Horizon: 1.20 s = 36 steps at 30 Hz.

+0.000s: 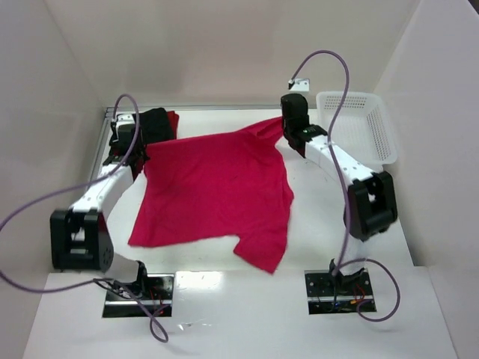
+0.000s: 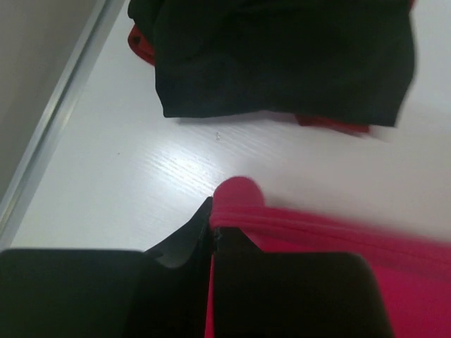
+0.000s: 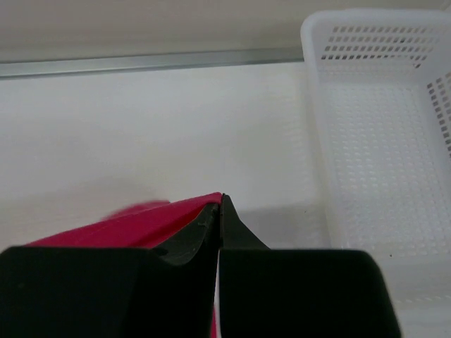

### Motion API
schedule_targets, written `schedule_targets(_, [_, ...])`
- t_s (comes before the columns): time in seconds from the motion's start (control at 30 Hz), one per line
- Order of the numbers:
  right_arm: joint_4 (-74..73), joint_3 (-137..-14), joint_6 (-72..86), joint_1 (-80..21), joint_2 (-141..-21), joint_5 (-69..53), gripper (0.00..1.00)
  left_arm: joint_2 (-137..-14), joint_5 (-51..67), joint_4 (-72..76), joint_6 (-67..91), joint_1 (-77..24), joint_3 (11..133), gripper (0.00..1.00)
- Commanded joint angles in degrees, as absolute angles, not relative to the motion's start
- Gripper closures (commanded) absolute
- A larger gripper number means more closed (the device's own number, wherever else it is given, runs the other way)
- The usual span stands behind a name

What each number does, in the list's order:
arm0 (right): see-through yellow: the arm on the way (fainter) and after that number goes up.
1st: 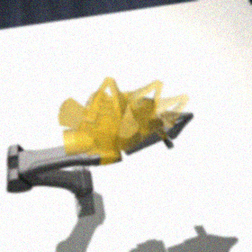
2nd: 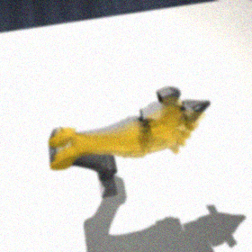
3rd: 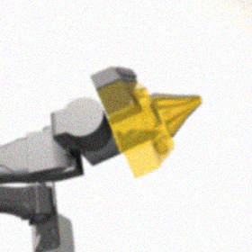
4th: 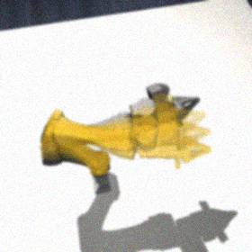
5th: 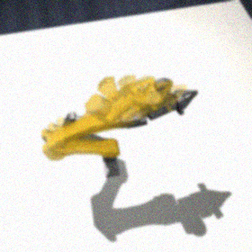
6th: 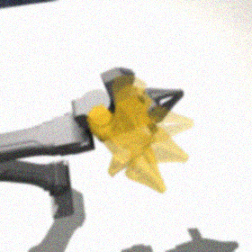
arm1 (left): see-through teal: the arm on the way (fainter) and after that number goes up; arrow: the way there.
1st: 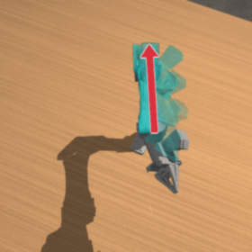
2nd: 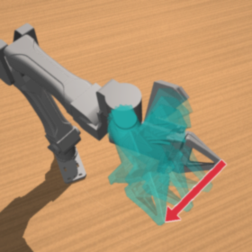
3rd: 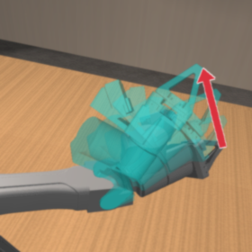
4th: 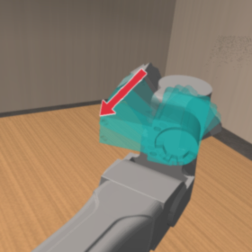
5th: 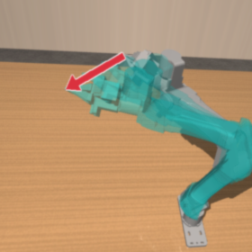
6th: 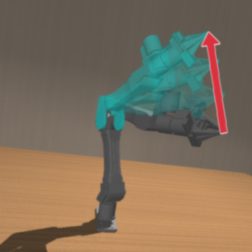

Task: Fold and stack the t-shirts
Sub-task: Flatten out the tshirt

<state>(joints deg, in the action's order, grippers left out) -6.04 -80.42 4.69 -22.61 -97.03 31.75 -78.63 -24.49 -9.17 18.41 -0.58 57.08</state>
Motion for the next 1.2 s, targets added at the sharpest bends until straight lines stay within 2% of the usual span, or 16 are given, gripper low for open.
schedule_targets(0.0, [1.0, -89.2, 7.1, -20.5, -103.3, 33.8, 1.00, -85.9, -25.2, 0.2, 19.6, 2.8, 62.1, 1.00])
schedule_targets(0.23, [-1.3, -104.1, 7.6, -18.2, -116.8, 30.2, 1.00, -101.5, -22.4, 6.9, 20.7, 3.4, 73.1, 1.00])
schedule_targets(0.37, [-2.0, -109.0, 7.6, -18.2, -120.2, 28.1, 1.00, -104.7, -21.3, 7.7, 20.7, 4.0, 78.2, 1.00])
schedule_targets(0.53, [-2.5, -110.7, 7.1, -17.7, -118.4, 28.1, 1.00, -103.6, -21.3, 6.7, 20.7, 5.1, 80.3, 1.00])
schedule_targets(0.7, [0.2, -105.7, 5.8, -17.7, -106.6, 28.1, 1.00, -94.2, -20.7, 4.7, 18.6, 5.1, 80.3, 1.00])
schedule_targets(0.87, [0.2, -98.5, 4.7, -17.7, -93.5, 26.7, 1.00, -82.9, -18.8, 3.3, 18.0, 5.1, 75.3, 1.00])
schedule_targets(0.97, [0.2, -92.2, 2.9, -18.2, -83.9, 27.2, 1.00, -72.3, -18.0, 0.4, 16.9, 5.1, 71.6, 1.00])
schedule_targets(1.17, [-3.4, -87.0, 1.0, -22.8, -63.7, 27.9, 1.00, -53.3, -16.9, -4.2, 16.3, 5.1, 66.5, 1.00])
